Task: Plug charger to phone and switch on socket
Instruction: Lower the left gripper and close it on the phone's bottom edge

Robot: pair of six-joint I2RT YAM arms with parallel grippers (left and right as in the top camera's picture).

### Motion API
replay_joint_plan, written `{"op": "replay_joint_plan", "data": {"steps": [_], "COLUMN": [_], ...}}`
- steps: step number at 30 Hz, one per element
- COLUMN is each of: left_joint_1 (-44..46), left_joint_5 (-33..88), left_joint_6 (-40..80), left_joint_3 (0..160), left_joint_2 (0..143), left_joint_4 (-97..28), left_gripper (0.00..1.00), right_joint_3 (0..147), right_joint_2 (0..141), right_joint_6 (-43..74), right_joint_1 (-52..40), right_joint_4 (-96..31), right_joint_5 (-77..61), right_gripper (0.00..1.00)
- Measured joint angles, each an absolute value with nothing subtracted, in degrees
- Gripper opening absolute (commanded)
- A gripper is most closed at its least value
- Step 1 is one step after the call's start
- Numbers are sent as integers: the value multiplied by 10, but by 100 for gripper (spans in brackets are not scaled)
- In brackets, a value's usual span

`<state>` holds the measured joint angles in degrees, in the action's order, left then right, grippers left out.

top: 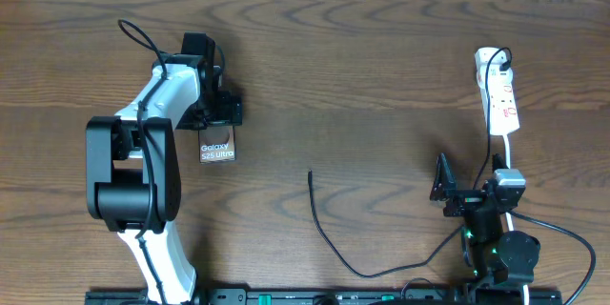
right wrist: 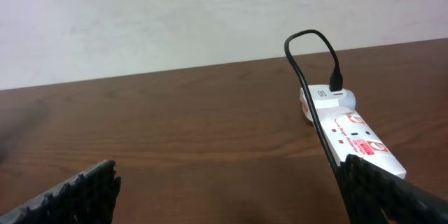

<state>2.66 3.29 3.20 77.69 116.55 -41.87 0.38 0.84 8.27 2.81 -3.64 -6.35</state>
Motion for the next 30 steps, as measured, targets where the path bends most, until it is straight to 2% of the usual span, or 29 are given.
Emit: {"op": "replay_joint_plan", "data": {"steps": [16,22,30], "left_joint_1": [27,26,26], "left_joint_5": [32,32,31], "left_joint_6": [32,32,32], "left_joint_3": [776,776,776], "left_joint_2": [1166,1166,1165], "left_joint_4": [-417,-415,-415], "left_gripper": [94,79,70], "right_joint_3": [4,4,4], "right_joint_2": [8,8,8], "right_joint_6": [83,83,83], "right_joint_1": [28,28,28], "right_joint_4": [-36,-36,-36], "right_joint_5": [-63,-63,-63], "right_gripper": [99,99,99]}}
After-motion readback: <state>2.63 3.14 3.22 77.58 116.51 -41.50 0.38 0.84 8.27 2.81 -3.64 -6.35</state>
